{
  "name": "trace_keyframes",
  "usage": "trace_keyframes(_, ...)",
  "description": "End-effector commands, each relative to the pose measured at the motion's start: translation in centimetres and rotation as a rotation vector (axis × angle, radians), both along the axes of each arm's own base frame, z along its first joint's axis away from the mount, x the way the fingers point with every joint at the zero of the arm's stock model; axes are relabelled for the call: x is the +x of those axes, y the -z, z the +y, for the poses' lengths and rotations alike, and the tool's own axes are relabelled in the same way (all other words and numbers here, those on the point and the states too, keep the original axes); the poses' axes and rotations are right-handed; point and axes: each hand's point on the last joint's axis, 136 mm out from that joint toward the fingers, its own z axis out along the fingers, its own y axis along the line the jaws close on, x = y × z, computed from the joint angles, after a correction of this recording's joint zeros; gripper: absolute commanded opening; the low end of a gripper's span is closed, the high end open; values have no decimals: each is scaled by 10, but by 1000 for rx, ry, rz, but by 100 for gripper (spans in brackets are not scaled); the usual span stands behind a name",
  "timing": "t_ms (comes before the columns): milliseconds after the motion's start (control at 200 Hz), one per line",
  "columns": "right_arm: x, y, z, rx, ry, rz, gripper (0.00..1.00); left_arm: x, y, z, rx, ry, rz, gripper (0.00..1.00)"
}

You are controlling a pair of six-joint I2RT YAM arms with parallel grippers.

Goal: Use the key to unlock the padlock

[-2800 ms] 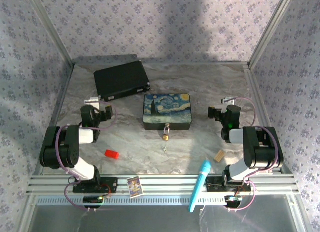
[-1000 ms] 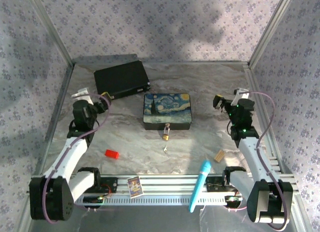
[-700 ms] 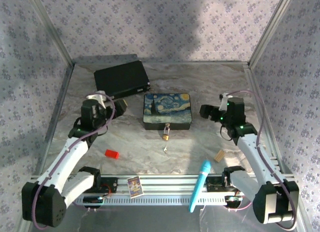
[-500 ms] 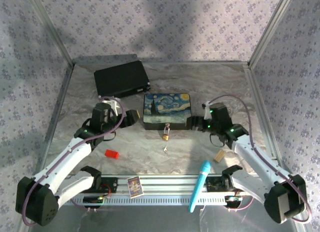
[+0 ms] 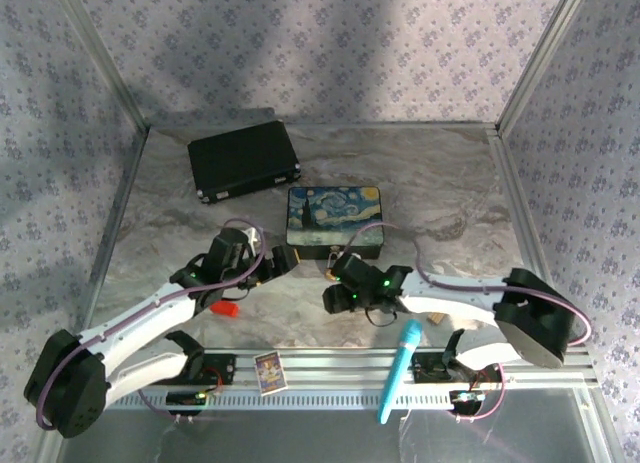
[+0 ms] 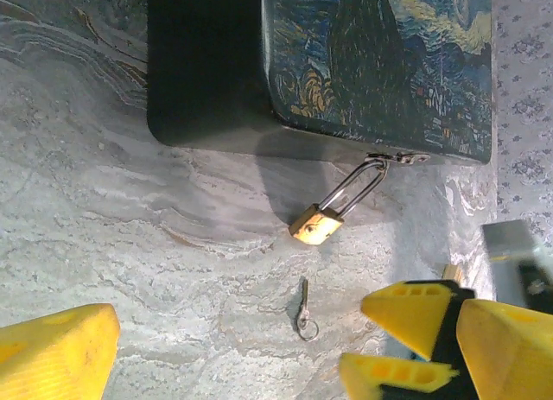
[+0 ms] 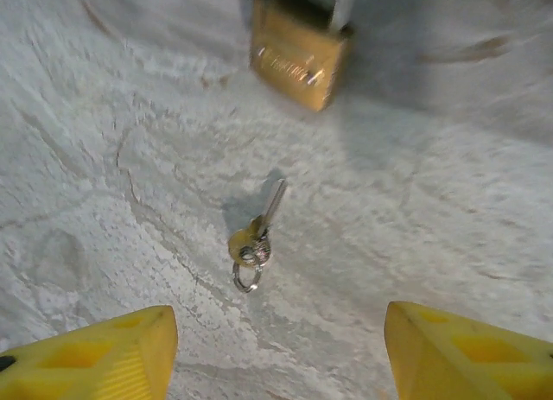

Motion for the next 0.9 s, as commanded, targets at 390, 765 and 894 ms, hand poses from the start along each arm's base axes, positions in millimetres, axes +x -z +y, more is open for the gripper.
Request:
trace_keyframes(390, 7, 11, 11, -118, 97, -29, 42, 1, -5, -4, -4, -28, -19, 100)
trace_keyframes(765, 4, 28, 11, -148, 126, -43, 27, 6, -3, -9, 7, -25, -19, 100)
trace_keyframes(894, 6, 31, 13, -119, 126, -40, 17, 7, 0, -10, 17, -26, -14, 100)
